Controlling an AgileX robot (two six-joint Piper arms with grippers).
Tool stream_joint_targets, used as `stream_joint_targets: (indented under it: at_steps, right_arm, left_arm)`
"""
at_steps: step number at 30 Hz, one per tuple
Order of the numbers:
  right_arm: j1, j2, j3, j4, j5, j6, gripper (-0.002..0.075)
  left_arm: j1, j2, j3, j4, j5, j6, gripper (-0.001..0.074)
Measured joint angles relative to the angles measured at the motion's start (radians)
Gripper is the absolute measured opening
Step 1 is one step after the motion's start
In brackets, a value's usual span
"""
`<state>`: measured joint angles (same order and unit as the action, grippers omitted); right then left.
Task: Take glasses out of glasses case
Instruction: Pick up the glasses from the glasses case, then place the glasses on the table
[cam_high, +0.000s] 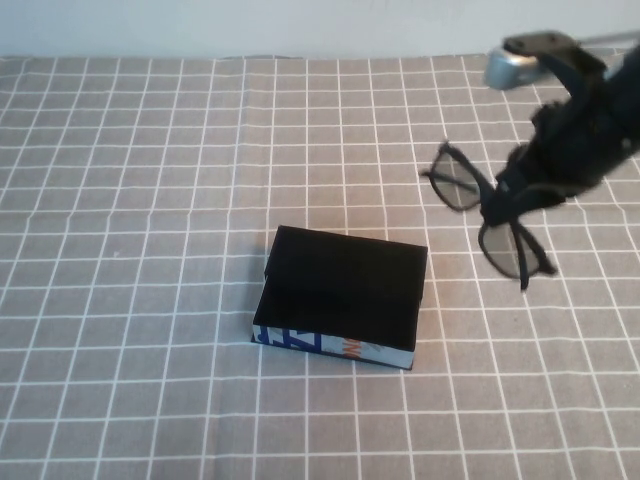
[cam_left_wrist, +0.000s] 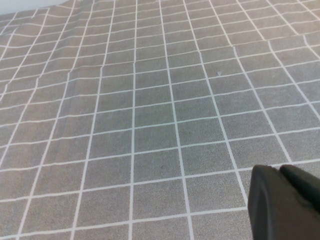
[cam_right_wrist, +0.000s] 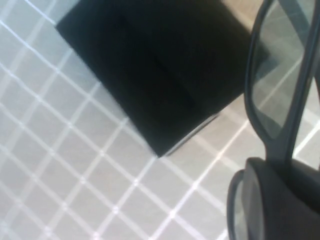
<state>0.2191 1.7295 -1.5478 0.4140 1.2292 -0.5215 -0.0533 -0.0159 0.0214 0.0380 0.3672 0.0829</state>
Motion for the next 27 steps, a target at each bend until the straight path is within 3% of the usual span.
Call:
stream_joint_targets:
  at_steps: [12,22,27]
  right_arm:
    - [-0.025,0.0,0.33,0.011,-0.291,0.179,0.0008]
    - [-0.025,0.07,0.349,0.011,-0.397,0.244,0.0011]
    - [-0.025,0.092,0.352,0.011,-0.398,0.246,0.0058]
  left_arm:
    - [0.0,0.0,0.0,0.0,0.0,0.0,-0.0004]
    - [0.0,0.0,0.0,0.0,0.0,0.0,-0.0005]
    - [0.0,0.0,0.0,0.0,0.0,0.0,-0.0004]
